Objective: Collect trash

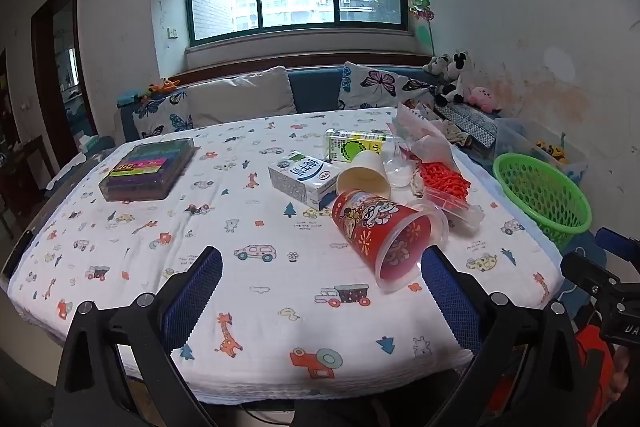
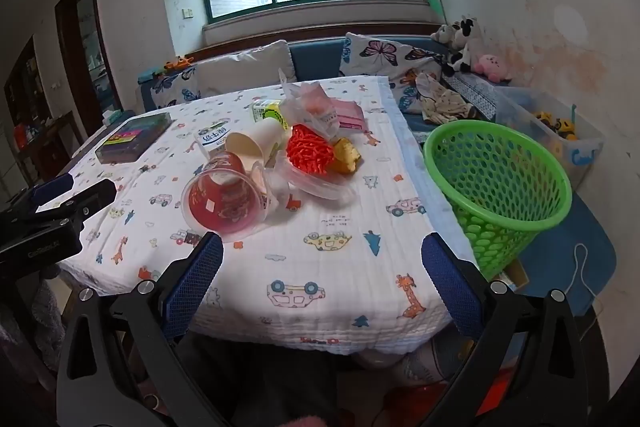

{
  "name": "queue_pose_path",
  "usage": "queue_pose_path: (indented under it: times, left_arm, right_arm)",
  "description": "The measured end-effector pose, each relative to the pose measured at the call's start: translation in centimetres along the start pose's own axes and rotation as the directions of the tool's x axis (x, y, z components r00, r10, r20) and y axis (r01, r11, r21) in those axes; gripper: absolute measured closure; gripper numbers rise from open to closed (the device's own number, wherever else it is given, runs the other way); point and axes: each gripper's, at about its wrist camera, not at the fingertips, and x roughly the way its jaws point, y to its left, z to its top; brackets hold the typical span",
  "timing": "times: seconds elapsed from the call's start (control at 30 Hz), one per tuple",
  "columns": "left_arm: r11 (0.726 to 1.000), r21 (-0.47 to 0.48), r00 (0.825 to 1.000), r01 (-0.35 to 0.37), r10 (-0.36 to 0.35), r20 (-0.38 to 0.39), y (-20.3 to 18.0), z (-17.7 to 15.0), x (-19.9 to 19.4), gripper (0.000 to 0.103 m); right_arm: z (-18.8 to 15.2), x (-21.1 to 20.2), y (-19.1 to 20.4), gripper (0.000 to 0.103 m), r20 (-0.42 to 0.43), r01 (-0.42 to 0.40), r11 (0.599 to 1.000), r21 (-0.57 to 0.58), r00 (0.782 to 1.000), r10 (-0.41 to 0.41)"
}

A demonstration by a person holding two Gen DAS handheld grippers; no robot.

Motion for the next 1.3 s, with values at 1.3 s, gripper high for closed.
queue_pose_path:
  times: [1.3]
  left_arm:
    - [1.0,-0.009,1.0,-0.013,0.013,-0.019,0.6,-0.2,0.6,0.006]
  right_arm:
    - [-0.1,0.6,0.2,0.004,-0.014,0.001,1.0,0.003,1.0,-0.001]
